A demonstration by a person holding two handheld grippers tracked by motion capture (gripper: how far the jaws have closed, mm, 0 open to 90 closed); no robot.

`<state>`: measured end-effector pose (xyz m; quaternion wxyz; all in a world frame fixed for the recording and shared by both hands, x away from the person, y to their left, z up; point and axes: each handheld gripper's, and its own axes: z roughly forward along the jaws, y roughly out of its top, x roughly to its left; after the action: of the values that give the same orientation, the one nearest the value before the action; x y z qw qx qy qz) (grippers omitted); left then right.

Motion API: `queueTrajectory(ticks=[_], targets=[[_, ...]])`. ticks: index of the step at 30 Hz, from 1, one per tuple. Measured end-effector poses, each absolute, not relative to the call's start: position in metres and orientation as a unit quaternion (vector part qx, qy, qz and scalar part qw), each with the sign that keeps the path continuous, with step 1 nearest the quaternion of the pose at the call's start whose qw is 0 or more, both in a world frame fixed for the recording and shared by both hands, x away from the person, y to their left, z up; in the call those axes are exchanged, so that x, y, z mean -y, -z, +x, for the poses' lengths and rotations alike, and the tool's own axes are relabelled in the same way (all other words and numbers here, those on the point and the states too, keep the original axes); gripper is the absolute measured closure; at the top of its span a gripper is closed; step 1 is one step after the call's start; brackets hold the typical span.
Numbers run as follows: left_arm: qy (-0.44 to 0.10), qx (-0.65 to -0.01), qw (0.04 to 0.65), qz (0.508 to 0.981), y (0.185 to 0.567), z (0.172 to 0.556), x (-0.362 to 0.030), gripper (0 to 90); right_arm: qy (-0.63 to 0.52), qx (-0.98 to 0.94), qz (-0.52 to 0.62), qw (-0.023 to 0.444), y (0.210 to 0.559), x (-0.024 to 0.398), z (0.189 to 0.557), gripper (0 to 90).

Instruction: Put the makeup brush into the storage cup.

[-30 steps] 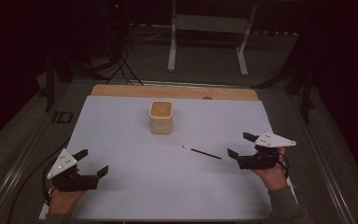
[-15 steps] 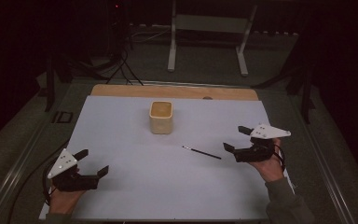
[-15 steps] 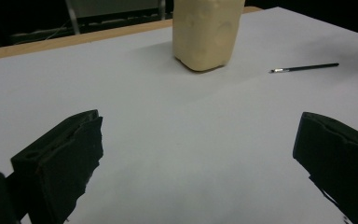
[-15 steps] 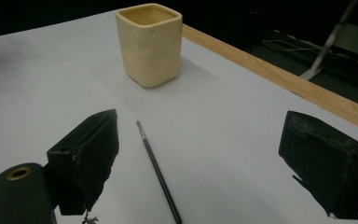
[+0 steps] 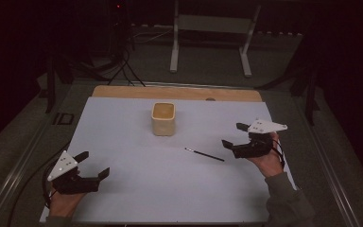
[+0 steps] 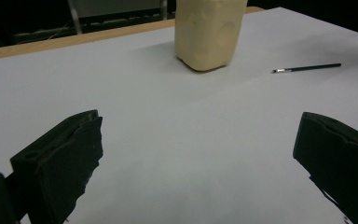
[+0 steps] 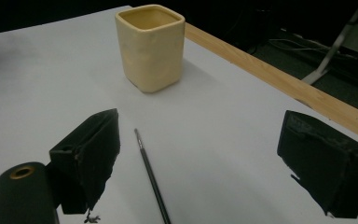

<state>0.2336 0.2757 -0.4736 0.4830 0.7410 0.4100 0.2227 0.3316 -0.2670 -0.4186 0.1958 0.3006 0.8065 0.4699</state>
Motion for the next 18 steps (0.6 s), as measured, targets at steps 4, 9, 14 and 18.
queueTrajectory(ticks=[4,9,14,18], targets=[[-0.222,-0.409,0.483,0.742,0.474,0.234,-0.275,2.1,-0.465,-0.812,0.296,0.192,0.419,0.263,0.336,13.0],[-0.222,-0.409,0.482,0.742,0.474,0.234,-0.275,2.1,-0.461,-0.817,0.292,0.188,0.418,0.258,0.339,13.0],[-0.222,-0.409,0.481,0.743,0.474,0.234,-0.275,2.1,-0.462,-0.819,0.288,0.185,0.417,0.253,0.342,13.0],[-0.222,-0.408,0.483,0.742,0.474,0.234,-0.275,2.1,-0.46,-0.821,0.284,0.183,0.415,0.248,0.344,13.0]])
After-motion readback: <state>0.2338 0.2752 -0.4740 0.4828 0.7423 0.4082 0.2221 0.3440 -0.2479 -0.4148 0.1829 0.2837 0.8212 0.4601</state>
